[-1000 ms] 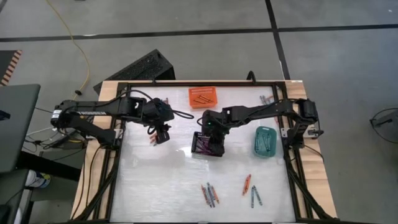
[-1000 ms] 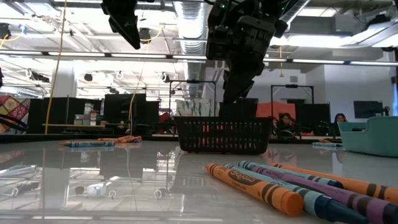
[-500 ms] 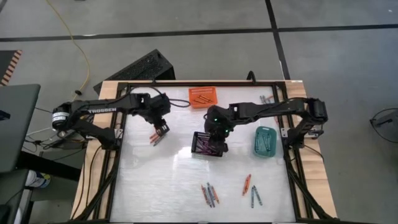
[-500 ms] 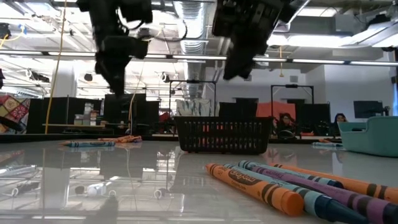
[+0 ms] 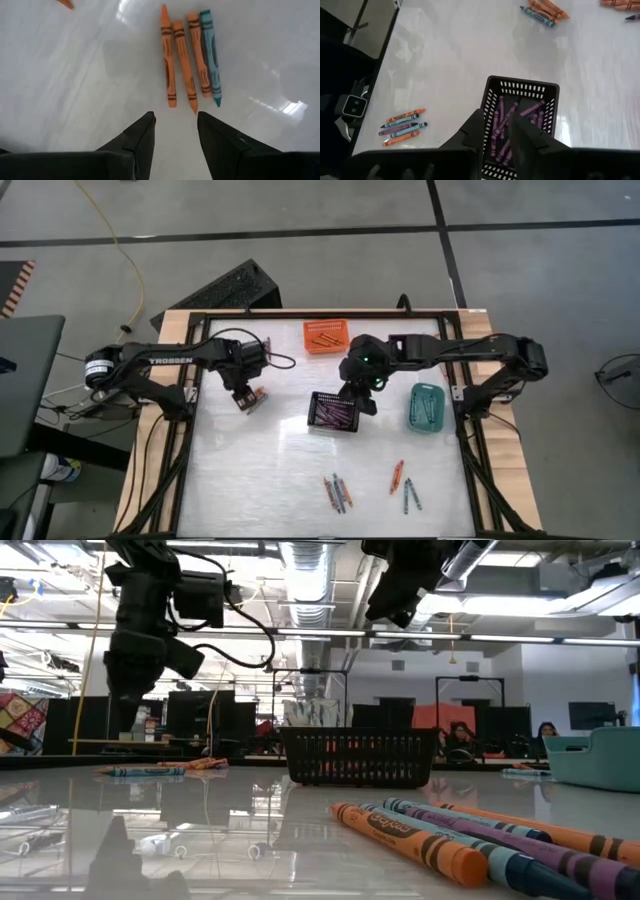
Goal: Sort crayons
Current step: Put the orange crayon into the orange bin
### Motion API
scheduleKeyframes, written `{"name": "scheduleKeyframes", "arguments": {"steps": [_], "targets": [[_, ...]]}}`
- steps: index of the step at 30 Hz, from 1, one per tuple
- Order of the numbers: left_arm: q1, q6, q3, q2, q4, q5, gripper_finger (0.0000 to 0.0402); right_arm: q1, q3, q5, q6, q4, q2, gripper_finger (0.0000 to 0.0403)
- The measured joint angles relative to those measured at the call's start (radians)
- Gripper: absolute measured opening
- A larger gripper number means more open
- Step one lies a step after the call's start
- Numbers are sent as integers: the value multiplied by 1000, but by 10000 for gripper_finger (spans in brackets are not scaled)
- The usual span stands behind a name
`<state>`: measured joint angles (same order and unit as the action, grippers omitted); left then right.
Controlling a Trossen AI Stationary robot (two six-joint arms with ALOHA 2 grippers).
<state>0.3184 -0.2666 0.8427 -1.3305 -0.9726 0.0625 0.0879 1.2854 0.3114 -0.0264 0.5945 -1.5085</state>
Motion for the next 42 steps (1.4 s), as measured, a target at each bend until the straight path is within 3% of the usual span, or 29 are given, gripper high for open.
{"name": "scheduleKeyframes", "arguments": {"steps": [14,42], "targets": [[-91,-11,-17,-137,62,-119,137,0,0,-2,-1,4,0,85],[-53,9,-60,-143,133,-110,137,-9,0,-1,-14,13,-1,85]]}}
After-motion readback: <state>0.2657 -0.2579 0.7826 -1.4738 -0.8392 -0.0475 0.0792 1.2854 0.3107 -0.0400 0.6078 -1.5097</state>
